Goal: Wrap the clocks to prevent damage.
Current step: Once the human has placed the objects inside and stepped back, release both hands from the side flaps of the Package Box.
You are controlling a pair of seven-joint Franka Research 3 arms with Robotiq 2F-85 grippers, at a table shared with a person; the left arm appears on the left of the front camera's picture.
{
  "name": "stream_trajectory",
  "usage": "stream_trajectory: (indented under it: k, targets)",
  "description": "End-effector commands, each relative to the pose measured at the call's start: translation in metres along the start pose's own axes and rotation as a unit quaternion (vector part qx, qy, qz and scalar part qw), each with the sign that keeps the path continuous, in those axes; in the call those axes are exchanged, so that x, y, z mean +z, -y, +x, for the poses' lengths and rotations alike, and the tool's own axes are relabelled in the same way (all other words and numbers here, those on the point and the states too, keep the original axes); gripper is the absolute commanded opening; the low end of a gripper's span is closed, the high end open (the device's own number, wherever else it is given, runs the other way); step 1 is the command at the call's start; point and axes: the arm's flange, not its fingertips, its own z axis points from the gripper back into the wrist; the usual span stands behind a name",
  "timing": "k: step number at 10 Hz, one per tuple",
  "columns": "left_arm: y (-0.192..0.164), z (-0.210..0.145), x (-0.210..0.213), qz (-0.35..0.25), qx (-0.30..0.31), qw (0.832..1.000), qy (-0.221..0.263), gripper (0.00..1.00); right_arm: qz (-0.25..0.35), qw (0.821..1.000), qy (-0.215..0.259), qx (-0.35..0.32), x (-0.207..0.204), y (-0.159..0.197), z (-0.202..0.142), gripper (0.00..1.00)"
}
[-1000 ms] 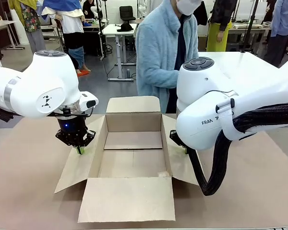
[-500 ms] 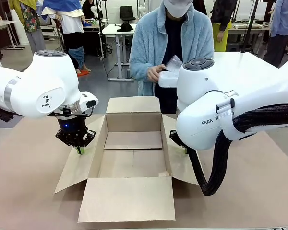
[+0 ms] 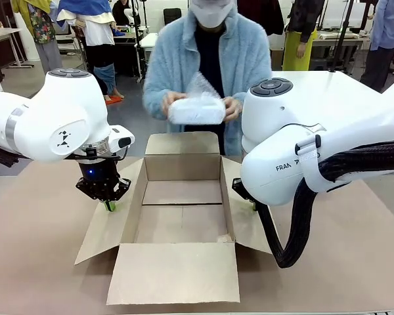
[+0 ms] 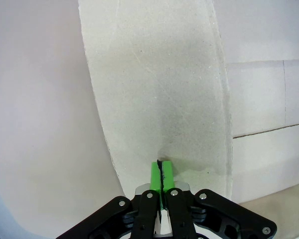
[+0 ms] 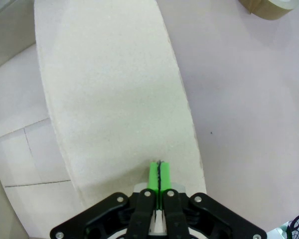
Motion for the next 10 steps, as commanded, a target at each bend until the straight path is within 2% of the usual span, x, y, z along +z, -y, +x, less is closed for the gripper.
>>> stream_trajectory:
  k: [1, 10]
  targets:
    - [0.0005, -0.0009, -0.0010, 0.006, -0.005, 1.000, -0.002, 0.00, -0.003, 1.000, 0.001, 0.001, -0.0023, -0.0008, -0.0008, 0.01]
    - [0.0005, -0.0009, -0.0010, 0.006, -0.005, 1.000, -0.002, 0.00, -0.003, 1.000, 0.001, 0.001, -0.0023, -0.0008, -0.0008, 0.01]
